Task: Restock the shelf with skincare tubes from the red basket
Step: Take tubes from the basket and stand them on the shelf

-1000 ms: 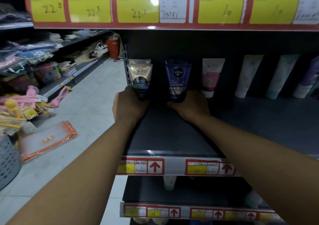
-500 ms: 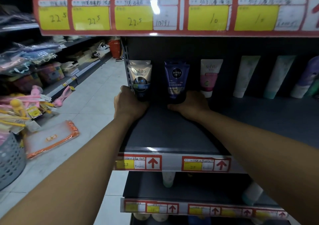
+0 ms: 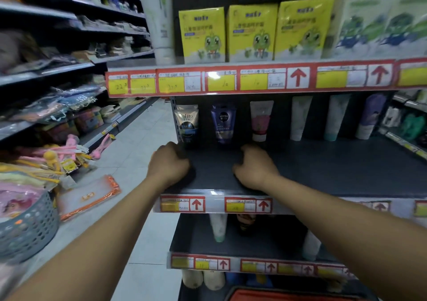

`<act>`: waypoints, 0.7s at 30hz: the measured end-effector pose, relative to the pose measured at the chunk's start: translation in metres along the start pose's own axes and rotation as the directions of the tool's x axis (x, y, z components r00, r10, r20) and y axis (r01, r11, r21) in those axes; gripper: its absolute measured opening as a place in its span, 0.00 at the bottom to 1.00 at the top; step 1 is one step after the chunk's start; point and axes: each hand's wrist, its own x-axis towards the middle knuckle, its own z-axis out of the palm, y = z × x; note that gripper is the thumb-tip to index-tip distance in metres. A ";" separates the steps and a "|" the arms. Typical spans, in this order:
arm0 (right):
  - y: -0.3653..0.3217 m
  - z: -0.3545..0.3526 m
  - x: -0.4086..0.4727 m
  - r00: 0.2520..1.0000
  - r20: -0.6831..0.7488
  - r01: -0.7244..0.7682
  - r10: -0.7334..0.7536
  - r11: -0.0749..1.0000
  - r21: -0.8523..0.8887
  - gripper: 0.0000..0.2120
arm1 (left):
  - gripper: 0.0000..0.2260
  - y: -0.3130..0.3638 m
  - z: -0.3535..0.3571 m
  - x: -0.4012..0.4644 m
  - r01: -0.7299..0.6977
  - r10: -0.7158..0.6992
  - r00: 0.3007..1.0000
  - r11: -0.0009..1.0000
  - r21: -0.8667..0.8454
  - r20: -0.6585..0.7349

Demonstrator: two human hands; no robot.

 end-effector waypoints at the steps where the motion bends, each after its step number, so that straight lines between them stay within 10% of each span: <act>1: 0.001 -0.006 -0.009 1.000 -0.007 0.016 -0.017 1.000 -0.014 0.17 | 0.10 0.005 0.000 -0.009 -0.024 0.024 1.000 0.999 0.032 0.004; 21: 0.065 -0.087 -0.150 0.981 -0.193 0.026 -0.027 1.000 -0.005 0.15 | 0.15 0.115 0.021 -0.163 -0.220 0.220 0.974 0.975 0.007 0.047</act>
